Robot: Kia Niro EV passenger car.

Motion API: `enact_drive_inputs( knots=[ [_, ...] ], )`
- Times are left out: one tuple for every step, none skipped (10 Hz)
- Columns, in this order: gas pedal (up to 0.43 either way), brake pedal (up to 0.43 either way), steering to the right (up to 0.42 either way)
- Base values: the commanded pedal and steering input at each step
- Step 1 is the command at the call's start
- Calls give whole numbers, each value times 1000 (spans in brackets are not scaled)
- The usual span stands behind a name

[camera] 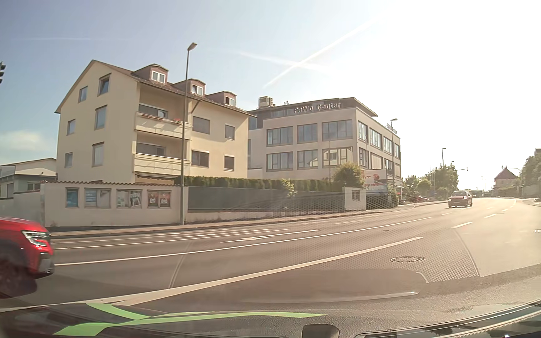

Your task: Follow the waypoints while adhering to traffic rules and regulations

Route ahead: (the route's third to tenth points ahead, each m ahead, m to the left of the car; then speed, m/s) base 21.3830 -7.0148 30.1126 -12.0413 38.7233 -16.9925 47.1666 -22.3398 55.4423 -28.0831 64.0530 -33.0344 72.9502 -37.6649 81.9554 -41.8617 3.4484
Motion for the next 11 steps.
enact_drive_inputs(
  knots=[
    [110, 0, 412],
    [110, 0, 402],
    [110, 0, 395],
    [110, 0, 388],
    [110, 0, 384],
    [110, 0, 380],
    [110, 0, 370],
    [110, 0, 358],
    [110, 0, 356],
    [110, 0, 350],
    [110, 0, 331]
  ],
)
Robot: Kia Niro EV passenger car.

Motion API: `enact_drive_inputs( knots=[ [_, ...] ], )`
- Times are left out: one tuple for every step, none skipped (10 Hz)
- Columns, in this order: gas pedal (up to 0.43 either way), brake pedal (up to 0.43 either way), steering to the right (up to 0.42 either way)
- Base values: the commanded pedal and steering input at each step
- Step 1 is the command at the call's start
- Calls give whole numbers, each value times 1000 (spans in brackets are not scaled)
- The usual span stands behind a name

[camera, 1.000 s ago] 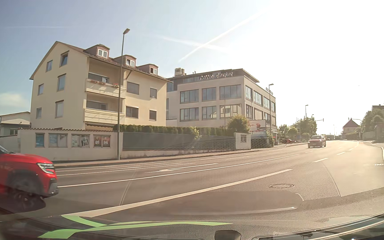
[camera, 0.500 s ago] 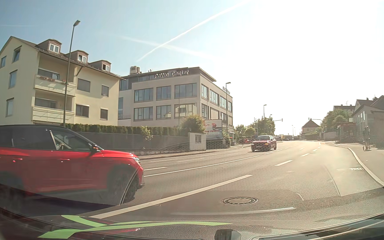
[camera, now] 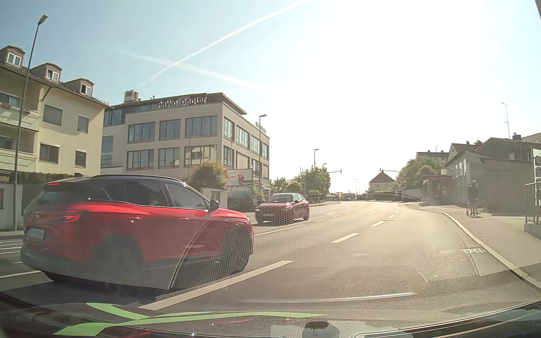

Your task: Follow the waypoints while adhering to traffic rules and regulations

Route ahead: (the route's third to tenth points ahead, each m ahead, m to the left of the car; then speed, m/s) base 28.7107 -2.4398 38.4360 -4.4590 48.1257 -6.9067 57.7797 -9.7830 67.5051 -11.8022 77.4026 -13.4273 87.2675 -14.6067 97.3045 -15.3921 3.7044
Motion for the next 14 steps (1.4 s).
enact_drive_inputs(
  knots=[
    [110, 0, 307],
    [110, 0, 286],
    [98, 0, 268],
    [98, 0, 265],
    [79, 0, 263],
    [79, 0, 250],
    [79, 0, 210],
    [79, 0, 196],
    [79, 0, 186],
    [79, 0, 162],
    [79, 61, 145],
    [47, 146, 142],
    [0, 159, 140],
    [0, 232, 135]
  ],
)
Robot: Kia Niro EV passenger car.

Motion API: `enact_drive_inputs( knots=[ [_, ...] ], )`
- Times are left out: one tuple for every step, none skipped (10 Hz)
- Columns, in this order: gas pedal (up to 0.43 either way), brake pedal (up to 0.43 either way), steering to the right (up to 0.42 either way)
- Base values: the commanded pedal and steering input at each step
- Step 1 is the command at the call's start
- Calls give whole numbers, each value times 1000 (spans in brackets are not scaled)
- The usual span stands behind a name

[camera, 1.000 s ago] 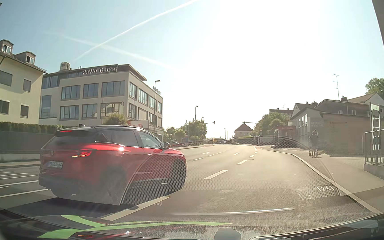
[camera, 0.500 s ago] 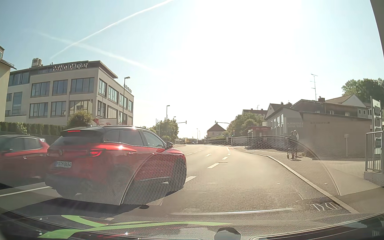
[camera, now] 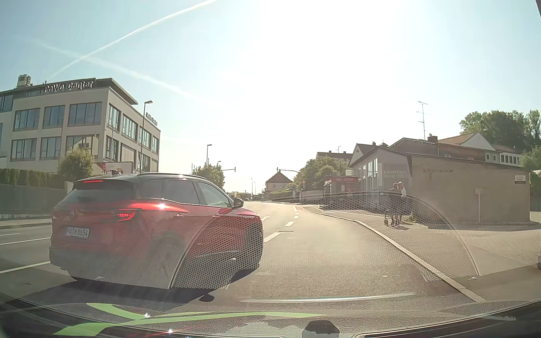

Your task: Follow the waypoints while adhering to traffic rules and regulations

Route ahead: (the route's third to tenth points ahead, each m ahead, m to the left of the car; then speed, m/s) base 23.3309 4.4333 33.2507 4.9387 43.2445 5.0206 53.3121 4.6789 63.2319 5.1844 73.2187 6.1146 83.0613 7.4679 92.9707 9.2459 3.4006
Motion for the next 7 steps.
enact_drive_inputs(
  knots=[
    [0, 244, 130],
    [0, 299, 130],
    [0, 348, 130],
    [0, 396, 129],
    [0, 421, 129],
    [0, 427, 128],
    [0, 427, 127]
  ],
)
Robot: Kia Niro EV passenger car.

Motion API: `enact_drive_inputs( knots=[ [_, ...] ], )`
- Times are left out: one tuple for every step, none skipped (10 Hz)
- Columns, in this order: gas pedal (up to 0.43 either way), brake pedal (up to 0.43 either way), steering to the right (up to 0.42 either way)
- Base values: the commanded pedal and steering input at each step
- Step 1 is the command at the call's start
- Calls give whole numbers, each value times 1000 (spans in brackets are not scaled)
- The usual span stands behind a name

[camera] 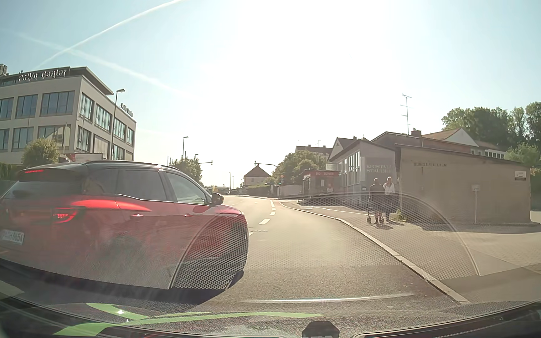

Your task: Follow the waypoints while adhering to traffic rules and regulations

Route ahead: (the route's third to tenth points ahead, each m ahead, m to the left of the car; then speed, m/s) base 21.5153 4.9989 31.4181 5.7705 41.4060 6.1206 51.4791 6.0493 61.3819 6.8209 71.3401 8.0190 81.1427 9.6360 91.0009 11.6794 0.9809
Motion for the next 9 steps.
enact_drive_inputs(
  knots=[
    [0, 421, 128],
    [0, 415, 127],
    [0, 415, 127],
    [0, 402, 128],
    [0, 360, 128],
    [0, 354, 122],
    [0, 360, 113],
    [0, 372, 109],
    [0, 366, 109]
  ],
)
